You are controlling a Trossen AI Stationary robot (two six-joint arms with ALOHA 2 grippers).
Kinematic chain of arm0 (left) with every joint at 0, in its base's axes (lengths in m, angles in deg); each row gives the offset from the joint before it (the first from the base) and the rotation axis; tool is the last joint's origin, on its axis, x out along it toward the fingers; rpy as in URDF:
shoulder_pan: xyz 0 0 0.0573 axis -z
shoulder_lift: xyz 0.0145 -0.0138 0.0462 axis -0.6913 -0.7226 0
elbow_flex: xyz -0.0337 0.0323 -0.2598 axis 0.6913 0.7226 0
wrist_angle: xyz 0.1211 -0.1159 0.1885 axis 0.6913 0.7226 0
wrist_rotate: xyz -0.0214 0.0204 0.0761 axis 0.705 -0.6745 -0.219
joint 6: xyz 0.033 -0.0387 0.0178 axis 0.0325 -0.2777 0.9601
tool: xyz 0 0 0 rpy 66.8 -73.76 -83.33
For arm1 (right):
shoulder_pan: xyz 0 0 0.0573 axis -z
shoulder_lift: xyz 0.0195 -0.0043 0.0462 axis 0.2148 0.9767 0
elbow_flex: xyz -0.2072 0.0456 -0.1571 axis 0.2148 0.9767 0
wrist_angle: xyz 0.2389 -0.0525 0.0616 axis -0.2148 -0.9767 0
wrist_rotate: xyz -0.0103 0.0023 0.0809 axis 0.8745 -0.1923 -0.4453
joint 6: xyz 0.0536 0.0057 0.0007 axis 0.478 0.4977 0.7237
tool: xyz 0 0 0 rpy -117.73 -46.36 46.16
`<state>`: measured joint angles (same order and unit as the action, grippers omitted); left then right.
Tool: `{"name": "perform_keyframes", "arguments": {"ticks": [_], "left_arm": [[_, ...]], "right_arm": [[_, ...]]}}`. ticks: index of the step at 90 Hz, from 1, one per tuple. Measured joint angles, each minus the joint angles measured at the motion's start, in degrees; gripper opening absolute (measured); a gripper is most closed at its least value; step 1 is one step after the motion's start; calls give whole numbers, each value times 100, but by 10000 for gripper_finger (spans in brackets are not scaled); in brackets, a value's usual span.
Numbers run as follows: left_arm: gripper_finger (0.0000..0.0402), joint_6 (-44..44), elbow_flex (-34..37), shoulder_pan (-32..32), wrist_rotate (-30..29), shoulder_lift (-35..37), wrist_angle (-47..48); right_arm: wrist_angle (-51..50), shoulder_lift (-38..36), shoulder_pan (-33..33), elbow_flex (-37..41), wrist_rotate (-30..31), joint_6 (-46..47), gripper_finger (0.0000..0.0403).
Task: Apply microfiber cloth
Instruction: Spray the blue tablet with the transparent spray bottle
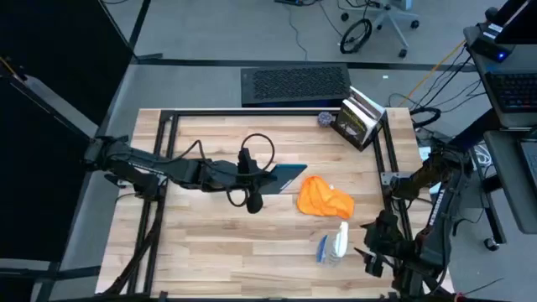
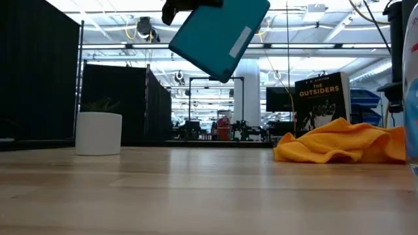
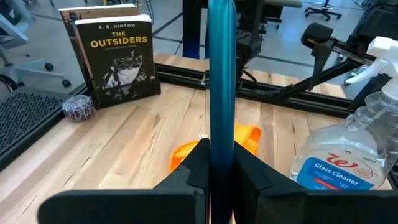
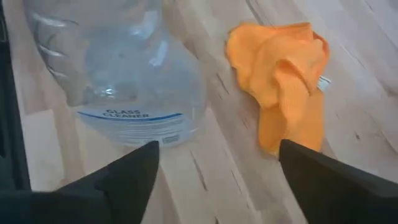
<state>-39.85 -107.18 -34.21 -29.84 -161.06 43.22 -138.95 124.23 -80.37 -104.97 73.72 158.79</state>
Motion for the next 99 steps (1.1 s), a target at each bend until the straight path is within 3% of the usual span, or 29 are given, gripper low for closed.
{"name": "perform_keyframes", "arguments": {"ticks": [11,24,58,88,99], "left_arm": [[15,-4,0,0,0,0,-5],[15,1,0,0,0,-71,-263],[15,133,0,-173,343,-461,-832],[15,135,0,-174,715,-973,-1580],[15,132,0,-205,776,-1163,-1959]], "right_arm": [[138,0,0,0,43,21,394],[616,0,-73,0,422,-136,379],[1148,2,-217,0,510,-457,373],[761,-140,-179,-76,2497,-591,373],[837,-183,-146,-90,2881,-934,373]]}}
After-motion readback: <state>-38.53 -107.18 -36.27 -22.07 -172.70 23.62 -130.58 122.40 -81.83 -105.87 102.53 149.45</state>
